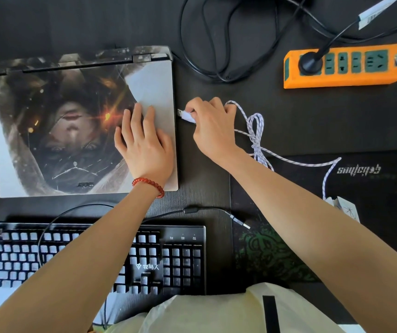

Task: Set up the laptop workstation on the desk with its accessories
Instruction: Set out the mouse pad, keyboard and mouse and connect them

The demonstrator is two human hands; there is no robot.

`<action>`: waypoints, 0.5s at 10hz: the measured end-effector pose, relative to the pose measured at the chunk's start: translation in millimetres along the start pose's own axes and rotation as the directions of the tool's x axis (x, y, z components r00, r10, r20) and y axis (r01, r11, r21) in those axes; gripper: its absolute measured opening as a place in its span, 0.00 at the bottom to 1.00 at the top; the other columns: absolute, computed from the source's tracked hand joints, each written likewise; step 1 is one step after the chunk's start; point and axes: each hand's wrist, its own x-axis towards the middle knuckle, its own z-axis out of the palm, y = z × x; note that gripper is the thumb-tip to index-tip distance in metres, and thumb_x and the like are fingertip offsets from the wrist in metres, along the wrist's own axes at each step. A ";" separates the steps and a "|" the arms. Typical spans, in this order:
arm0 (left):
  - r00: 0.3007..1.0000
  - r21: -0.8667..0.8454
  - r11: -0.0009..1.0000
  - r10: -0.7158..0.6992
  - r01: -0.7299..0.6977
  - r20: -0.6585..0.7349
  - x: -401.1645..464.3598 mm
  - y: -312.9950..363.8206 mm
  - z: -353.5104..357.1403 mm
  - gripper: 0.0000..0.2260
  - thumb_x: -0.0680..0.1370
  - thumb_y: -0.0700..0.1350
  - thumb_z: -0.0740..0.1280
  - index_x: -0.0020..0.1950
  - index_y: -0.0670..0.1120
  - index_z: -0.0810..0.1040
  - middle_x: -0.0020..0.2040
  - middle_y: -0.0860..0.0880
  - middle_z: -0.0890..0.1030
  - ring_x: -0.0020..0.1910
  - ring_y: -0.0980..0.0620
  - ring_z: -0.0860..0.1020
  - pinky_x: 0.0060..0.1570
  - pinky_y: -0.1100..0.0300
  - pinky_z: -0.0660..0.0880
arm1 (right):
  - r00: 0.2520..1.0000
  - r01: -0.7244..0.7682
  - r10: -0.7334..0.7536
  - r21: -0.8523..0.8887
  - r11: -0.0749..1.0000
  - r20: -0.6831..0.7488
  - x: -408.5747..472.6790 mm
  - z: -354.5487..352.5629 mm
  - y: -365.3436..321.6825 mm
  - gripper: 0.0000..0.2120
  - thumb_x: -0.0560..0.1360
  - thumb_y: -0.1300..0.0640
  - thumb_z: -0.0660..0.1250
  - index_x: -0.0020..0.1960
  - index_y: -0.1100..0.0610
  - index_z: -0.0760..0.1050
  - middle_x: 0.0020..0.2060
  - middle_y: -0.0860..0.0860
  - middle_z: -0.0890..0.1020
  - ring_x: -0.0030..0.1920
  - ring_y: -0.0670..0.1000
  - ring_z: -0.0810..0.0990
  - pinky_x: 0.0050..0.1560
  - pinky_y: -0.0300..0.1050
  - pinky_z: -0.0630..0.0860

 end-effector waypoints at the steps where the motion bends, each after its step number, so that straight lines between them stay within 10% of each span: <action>1: 1.000 -0.003 1.000 -0.003 0.003 0.008 0.3 -0.3 -0.1 0.19 0.75 0.43 0.54 0.66 0.45 0.70 0.69 0.44 0.70 0.71 0.42 0.64 0.68 0.42 0.59 | 0.999 0.033 -0.033 0.000 0.999 0.009 -1.4 2.2 1.9 0.19 0.67 0.72 0.58 0.53 0.56 0.73 0.41 0.51 0.80 0.49 0.56 0.72 0.46 0.48 0.54; 5: 1.000 -0.004 1.000 -0.001 0.001 0.006 0.1 0.5 -0.2 0.19 0.75 0.42 0.56 0.65 0.45 0.71 0.69 0.43 0.70 0.71 0.42 0.65 0.67 0.42 0.59 | 0.956 0.254 -0.273 -0.162 0.953 -0.107 -0.1 12.0 14.5 0.10 0.67 0.63 0.67 0.48 0.57 0.76 0.43 0.53 0.80 0.44 0.58 0.76 0.43 0.48 0.58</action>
